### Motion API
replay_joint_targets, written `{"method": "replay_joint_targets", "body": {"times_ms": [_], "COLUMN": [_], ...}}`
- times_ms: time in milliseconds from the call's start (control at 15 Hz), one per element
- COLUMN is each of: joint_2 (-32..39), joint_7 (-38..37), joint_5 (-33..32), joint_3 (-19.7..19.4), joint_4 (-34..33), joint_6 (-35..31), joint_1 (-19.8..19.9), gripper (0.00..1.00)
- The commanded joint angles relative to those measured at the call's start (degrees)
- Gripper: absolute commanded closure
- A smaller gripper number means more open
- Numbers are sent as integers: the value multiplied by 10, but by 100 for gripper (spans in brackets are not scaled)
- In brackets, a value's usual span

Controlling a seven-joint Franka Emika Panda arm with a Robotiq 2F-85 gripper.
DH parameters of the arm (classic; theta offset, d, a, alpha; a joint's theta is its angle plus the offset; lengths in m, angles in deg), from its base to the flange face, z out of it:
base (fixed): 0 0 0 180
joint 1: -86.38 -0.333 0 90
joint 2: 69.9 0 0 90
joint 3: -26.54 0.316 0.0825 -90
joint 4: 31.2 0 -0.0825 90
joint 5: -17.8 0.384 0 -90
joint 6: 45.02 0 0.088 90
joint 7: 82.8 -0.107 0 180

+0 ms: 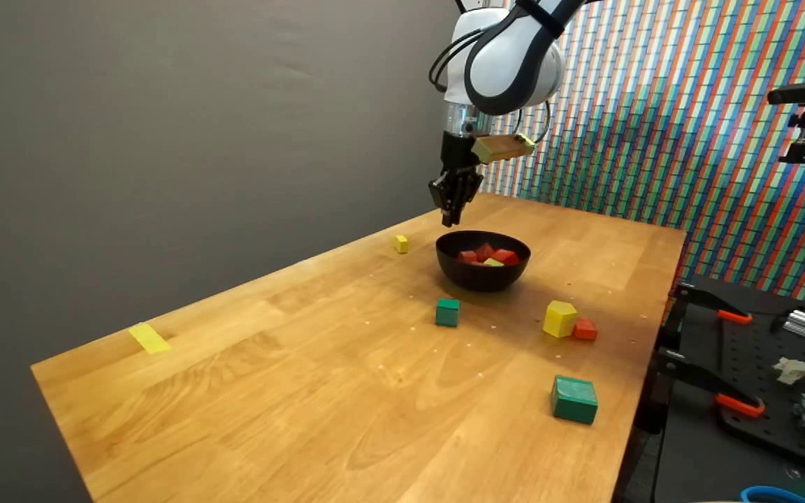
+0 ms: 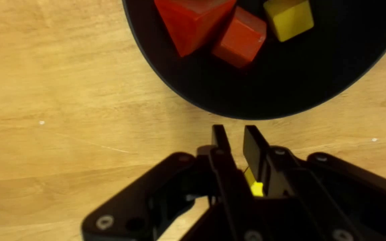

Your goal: Put all the blocks on the table in the black bowl

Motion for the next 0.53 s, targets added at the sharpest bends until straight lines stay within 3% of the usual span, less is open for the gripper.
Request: {"method": "replay_joint_targets", "body": {"times_ms": [0, 133, 200, 267, 333, 467], "joint_2": [-7, -11, -11, -6, 14, 60], "joint_7": [-4, -5, -6, 7, -19, -17], "joint_5": [-5, -4, -4, 15, -8, 0], "joint_3": [9, 10, 10, 25, 9, 14], "joint_4": [7, 13, 14, 5, -15, -66], "joint_6": [-1, -6, -7, 8, 11, 8], "joint_1": [11, 11, 11, 20, 4, 9], "gripper": [69, 66, 42, 42, 40, 27]}}
